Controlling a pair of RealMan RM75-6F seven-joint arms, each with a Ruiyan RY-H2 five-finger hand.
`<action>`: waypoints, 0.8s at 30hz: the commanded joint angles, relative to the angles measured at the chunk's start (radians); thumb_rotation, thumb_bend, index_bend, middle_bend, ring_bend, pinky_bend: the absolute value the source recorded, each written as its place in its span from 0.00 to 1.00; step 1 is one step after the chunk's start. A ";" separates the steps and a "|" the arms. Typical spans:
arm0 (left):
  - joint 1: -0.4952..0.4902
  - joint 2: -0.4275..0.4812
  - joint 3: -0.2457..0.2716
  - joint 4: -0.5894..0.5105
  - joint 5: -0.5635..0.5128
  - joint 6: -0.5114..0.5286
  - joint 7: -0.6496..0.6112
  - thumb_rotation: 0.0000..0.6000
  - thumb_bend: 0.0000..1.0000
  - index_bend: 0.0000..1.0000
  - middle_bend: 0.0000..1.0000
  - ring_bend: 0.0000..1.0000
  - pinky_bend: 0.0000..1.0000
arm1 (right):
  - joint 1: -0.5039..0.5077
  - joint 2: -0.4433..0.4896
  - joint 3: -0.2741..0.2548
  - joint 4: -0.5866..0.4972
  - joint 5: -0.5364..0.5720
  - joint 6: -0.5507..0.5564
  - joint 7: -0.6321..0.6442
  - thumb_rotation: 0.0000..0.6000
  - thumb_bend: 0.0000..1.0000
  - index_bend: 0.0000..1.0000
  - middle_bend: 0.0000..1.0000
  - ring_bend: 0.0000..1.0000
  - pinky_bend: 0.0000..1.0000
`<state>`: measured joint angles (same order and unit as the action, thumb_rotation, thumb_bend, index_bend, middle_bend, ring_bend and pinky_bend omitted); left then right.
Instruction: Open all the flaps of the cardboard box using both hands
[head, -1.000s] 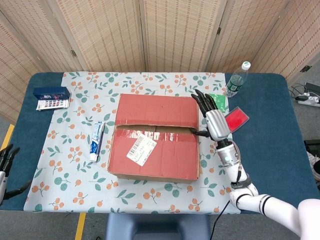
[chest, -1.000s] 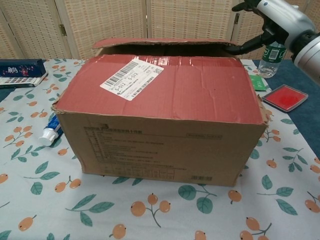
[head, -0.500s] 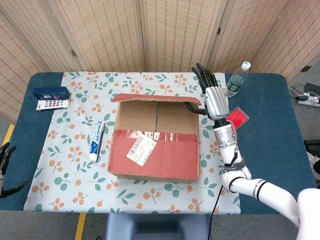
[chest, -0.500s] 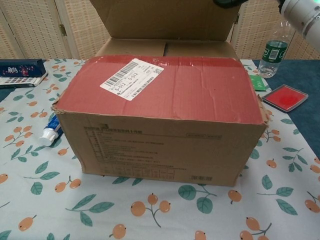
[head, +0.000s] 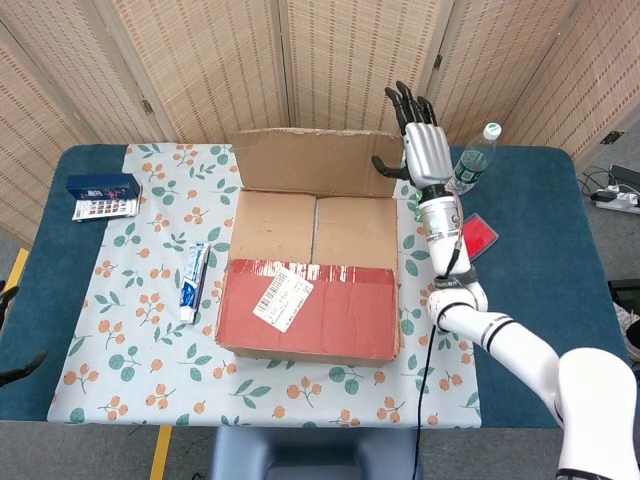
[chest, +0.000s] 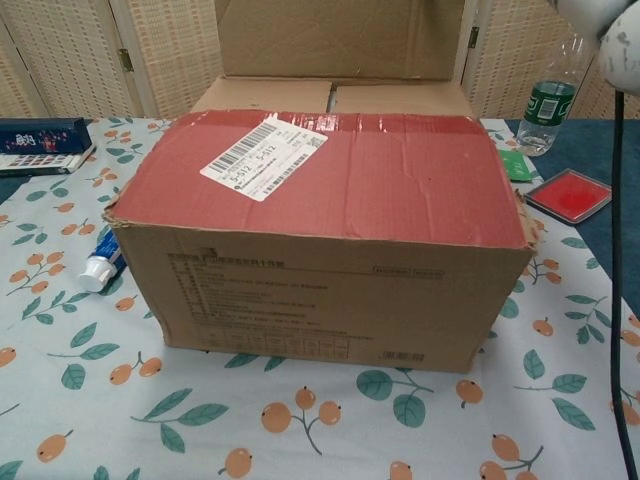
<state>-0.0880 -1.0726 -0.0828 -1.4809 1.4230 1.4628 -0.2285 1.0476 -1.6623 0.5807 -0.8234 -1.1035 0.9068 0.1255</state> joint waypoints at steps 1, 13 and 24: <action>0.002 0.001 -0.005 0.004 -0.010 -0.002 -0.004 1.00 0.26 0.00 0.00 0.00 0.00 | 0.069 -0.038 0.013 0.127 0.039 -0.065 0.000 1.00 0.30 0.04 0.00 0.12 0.00; -0.008 0.009 0.006 0.014 0.007 -0.036 -0.042 1.00 0.26 0.00 0.00 0.00 0.00 | 0.069 -0.058 -0.032 0.250 0.014 -0.156 0.236 1.00 0.30 0.04 0.00 0.10 0.00; -0.016 -0.012 0.014 0.020 0.046 -0.017 -0.016 1.00 0.26 0.00 0.00 0.00 0.00 | -0.221 0.400 -0.100 -0.550 -0.016 -0.059 0.190 1.00 0.30 0.04 0.00 0.09 0.00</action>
<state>-0.1021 -1.0799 -0.0696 -1.4640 1.4669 1.4421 -0.2502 0.9753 -1.4899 0.5190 -1.0449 -1.1127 0.8061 0.3532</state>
